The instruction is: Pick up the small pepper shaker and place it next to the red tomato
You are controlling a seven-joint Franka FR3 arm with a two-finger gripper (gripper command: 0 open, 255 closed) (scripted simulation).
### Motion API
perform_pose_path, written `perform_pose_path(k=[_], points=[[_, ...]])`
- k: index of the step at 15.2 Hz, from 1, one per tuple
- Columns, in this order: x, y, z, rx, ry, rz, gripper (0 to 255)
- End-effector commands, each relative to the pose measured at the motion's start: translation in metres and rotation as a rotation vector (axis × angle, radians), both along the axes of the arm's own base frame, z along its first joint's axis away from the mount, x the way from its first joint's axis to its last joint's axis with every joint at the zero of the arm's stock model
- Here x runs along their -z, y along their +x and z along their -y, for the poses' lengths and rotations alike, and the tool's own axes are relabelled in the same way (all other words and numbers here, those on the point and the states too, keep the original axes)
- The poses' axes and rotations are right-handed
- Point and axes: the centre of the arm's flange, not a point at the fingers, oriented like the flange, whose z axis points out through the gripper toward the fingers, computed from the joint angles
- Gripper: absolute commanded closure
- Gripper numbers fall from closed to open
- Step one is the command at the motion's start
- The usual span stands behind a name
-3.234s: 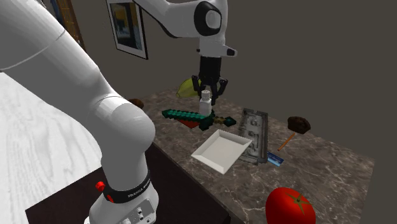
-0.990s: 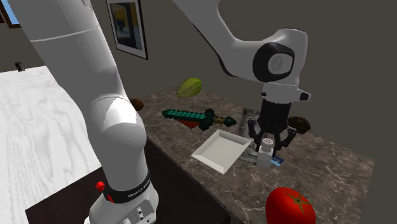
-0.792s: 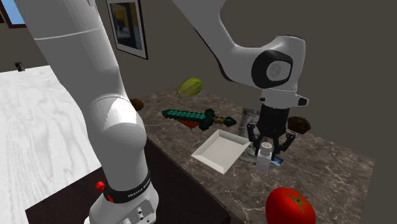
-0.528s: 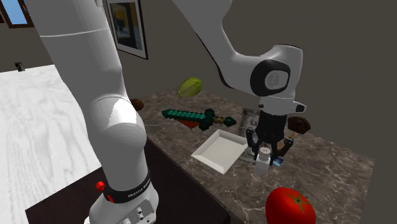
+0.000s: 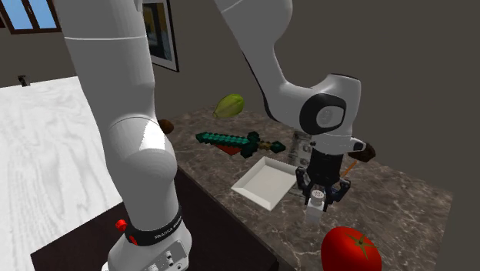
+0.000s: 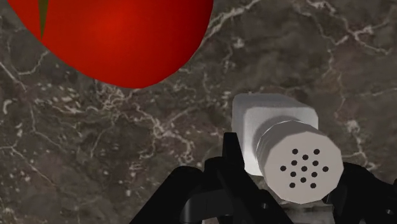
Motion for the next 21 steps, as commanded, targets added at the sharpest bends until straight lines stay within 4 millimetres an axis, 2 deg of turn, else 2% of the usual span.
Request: perform_pose_path(k=[1,9,10,15,19,21], points=[[0.010,0.000,0.000,0.000,0.000,0.001,255],[0.011,0.000,0.000,0.000,0.000,0.001,255],[0.011,0.000,0.000,0.000,0.000,0.001,0],[0.011,0.000,0.000,0.000,0.000,0.001,0],[-0.038,0.009,-0.004,0.000,0.000,0.001,0],[-0.038,0.009,-0.004,0.000,0.000,0.001,0]])
